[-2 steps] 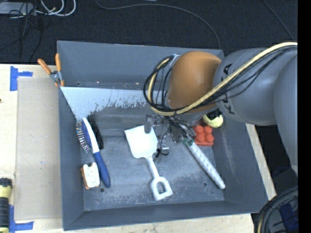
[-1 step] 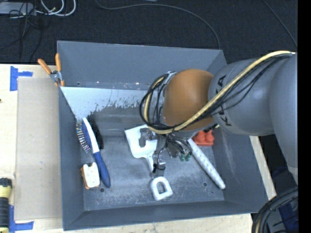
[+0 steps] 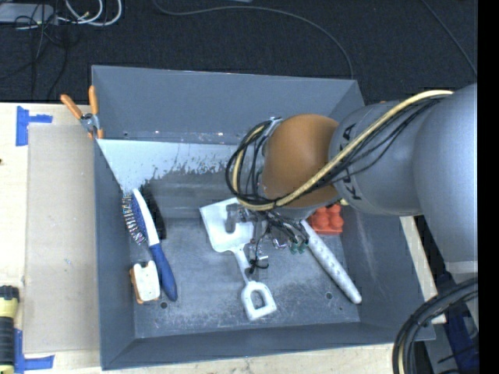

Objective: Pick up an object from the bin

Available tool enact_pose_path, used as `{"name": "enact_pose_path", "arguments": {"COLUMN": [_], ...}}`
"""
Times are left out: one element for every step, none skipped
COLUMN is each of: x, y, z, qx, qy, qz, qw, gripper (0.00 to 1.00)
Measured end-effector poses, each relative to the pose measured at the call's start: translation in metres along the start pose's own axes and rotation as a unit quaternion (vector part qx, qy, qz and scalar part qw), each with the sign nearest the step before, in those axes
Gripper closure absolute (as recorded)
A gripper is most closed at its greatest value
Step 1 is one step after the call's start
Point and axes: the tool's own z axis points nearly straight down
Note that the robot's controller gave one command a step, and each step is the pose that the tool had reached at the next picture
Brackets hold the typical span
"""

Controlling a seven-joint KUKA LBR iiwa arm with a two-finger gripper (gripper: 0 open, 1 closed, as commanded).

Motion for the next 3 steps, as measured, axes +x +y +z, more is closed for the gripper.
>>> {"name": "enact_pose_path", "arguments": {"x": [-0.003, 0.015, 0.021], "y": [-0.01, -0.014, -0.042], "z": [0.005, 0.012, 0.016], "qx": [-0.002, 0.0, -0.003], "qy": [0.002, -0.0024, -0.0012], "qz": [-0.024, -0.074, -0.064], "qw": [0.9997, 0.9972, 0.998], "gripper": [0.0, 0.0, 0.0]}}
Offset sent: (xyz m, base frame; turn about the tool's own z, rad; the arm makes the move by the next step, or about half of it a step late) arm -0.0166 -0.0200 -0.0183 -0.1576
